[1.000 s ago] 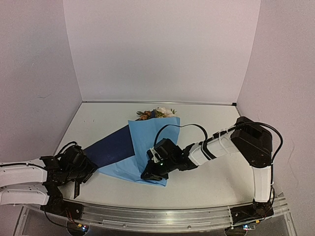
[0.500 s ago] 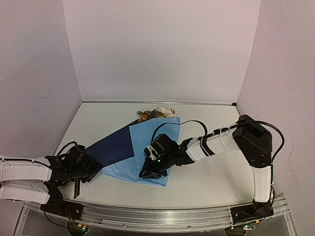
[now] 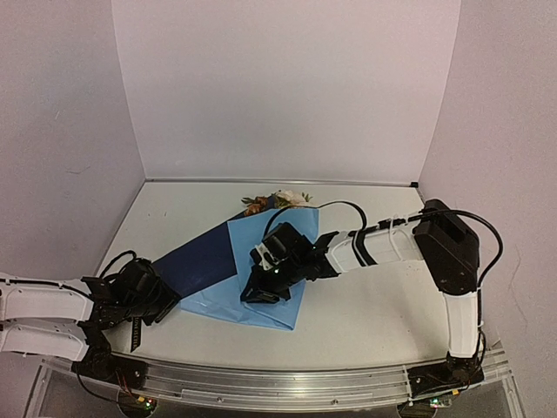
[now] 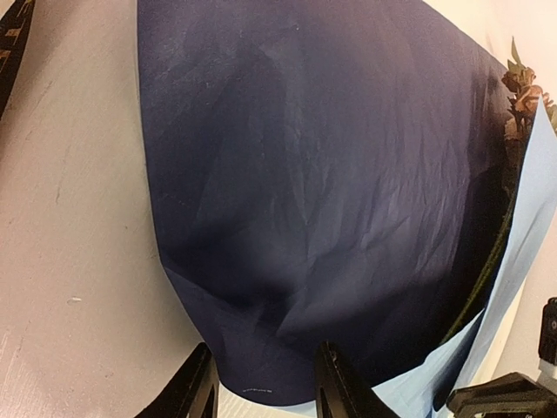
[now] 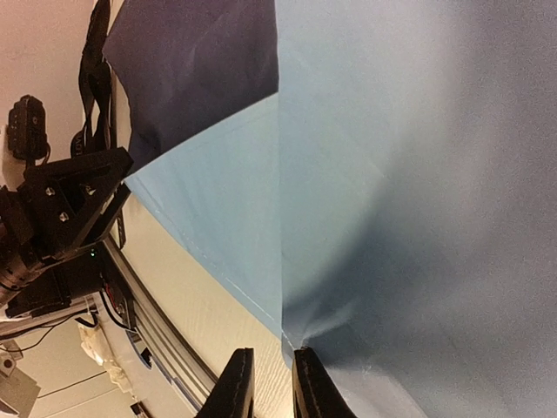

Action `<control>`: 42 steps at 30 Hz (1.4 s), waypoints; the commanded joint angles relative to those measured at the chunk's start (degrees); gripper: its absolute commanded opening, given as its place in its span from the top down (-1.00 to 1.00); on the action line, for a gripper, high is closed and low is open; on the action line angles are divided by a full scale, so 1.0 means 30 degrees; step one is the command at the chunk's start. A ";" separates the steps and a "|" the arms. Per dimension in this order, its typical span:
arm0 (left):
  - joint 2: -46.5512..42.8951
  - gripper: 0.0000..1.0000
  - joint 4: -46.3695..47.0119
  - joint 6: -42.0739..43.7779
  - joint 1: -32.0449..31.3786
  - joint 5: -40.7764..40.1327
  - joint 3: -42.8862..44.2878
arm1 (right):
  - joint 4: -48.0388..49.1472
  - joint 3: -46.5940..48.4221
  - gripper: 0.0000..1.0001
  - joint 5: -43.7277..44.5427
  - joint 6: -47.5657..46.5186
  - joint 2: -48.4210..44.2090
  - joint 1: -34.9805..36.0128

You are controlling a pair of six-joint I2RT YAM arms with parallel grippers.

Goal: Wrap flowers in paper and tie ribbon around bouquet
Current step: Pick up the two-thirds-folded wrapping paper from the center of the board, then fold the 2/3-folded wrapping paper at the center of the board.

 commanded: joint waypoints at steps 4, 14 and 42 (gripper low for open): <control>0.0340 0.31 0.0271 0.0085 -0.0080 -0.0143 -0.0036 | -0.0340 0.1250 0.70 -0.0243 -0.0059 0.1696 -0.0300; 0.0870 0.47 -0.0252 0.0074 -0.0086 -0.0454 0.0251 | -0.0341 0.1402 0.72 -0.0228 0.0121 0.2536 -0.0305; 0.0971 1.00 0.1341 0.9459 -0.4499 -0.0316 0.6912 | -0.0541 0.1376 0.72 0.0822 -0.0092 0.3019 -0.0288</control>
